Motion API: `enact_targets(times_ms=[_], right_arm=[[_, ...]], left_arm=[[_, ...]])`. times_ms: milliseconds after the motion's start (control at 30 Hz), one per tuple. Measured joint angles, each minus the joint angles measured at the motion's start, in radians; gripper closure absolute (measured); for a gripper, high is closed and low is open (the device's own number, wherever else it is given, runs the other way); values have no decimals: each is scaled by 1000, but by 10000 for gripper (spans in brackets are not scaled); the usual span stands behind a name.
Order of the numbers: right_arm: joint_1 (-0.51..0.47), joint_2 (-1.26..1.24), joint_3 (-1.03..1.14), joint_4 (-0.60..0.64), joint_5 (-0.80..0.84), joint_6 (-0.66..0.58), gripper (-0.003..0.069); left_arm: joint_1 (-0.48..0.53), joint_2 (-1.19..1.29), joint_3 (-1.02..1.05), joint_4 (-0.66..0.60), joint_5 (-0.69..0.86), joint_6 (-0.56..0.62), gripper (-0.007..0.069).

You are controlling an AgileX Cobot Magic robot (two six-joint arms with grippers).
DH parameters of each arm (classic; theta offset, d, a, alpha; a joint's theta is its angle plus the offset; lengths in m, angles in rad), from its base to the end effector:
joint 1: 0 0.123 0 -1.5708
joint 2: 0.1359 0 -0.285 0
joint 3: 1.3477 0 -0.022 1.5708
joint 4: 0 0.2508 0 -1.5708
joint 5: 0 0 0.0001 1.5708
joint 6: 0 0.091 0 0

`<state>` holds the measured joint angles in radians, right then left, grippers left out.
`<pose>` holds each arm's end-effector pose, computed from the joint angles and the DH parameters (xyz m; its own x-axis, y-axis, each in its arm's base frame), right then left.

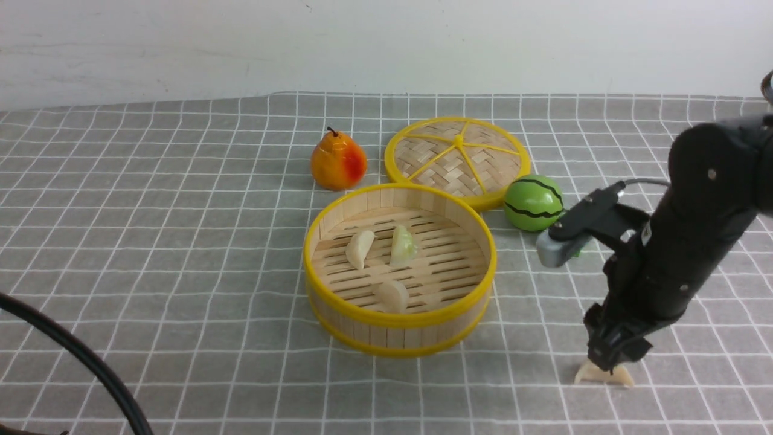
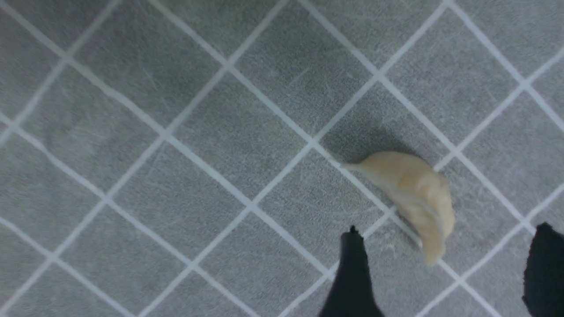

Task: Put the dumplings into the steamer on the table with the grey tablecloth.
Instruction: 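Reach for and grasp a dumpling lying on the table beside the steamer, then place the dumpling in the bamboo steamer basket with the right gripper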

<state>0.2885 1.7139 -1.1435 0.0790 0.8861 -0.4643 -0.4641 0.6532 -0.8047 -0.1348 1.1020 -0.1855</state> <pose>0.3138 0.0989 0.2109 -0.7405 -0.6389 -0.2087 -0.6487 0.7606 -0.0264 0.0815 -0.0530 0.3374 -0.7826 0.1206 -0.6108 0.3334 0.9097 -0.2475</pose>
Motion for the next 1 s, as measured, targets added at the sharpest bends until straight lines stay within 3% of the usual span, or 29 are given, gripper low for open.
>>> enact_targets(times_ms=[200,300,367,467,533,800,1000], right_arm=[[-3,89,27,0,-97,-66,170],[-3,113,27,-1,-126,-66,206],[-3,119,28,-2,-135,-66,279],[-3,119,28,-5,-146,-58,448],[-3,119,28,-9,-145,-34,493],[11,75,-66,-20,-29,69,481],[75,4,-296,35,95,190,481]], left_arm=[[0,0,0,0,0,1,613],[0,0,0,0,0,1,610],[0,0,0,0,0,1,607],[0,0,0,0,10,1,607],[0,0,0,0,34,1,605],[0,0,0,1,74,1,601],[0,0,0,2,79,1,600]])
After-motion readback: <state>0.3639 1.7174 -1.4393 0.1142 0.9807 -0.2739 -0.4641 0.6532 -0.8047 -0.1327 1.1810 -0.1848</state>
